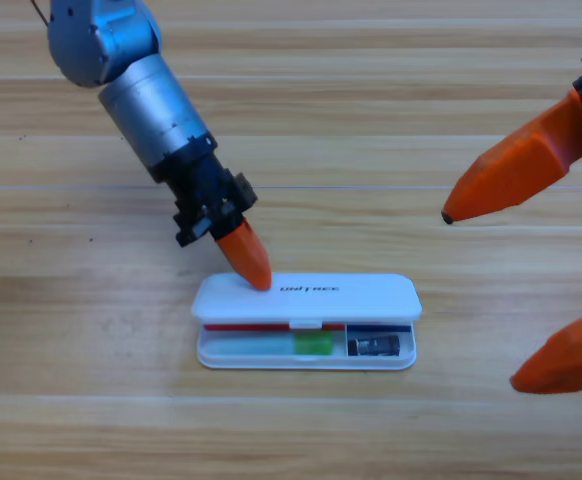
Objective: Clean up eraser and pencils
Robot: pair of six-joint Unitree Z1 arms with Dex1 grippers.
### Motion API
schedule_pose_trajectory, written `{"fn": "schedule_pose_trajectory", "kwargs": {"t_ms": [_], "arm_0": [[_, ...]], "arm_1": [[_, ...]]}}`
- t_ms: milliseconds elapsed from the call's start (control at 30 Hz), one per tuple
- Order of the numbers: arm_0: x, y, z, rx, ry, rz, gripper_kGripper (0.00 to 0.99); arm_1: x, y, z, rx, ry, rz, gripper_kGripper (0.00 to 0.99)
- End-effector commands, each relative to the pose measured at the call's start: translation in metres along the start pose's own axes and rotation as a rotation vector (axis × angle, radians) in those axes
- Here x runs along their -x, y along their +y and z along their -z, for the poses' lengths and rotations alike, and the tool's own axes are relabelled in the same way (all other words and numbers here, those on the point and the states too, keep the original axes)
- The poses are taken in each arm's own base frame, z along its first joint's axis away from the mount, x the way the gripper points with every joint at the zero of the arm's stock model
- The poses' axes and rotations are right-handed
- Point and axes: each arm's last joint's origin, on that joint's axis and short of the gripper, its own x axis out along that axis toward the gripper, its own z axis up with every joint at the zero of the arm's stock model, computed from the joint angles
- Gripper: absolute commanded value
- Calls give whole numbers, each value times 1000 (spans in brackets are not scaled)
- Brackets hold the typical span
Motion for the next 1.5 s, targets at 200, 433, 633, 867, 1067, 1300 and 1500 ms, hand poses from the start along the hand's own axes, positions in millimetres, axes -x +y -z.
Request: {"fn": "schedule_pose_trajectory", "kwargs": {"t_ms": [200,433,633,867,1067,1300,1500], "arm_0": [[-32,-11,-3,-22,51,18,0],[-39,-9,2,-16,67,6,0],[-46,-8,6,-13,83,-4,0],[-50,-8,10,-11,93,-13,0],[-20,-28,-6,-11,89,-86,0],[77,-120,-45,-60,-15,-250,990],[121,-225,-35,-145,-118,-324,990]], "arm_1": [[2,-2,9,-34,-3,7,946],[1,-4,8,-34,-2,7,946],[0,-4,8,-35,-1,6,946],[0,-4,8,-34,-3,7,946],[-1,-5,8,-34,-2,7,946],[-1,-5,8,-36,-2,7,946],[-2,-6,8,-38,-1,6,946]]}}
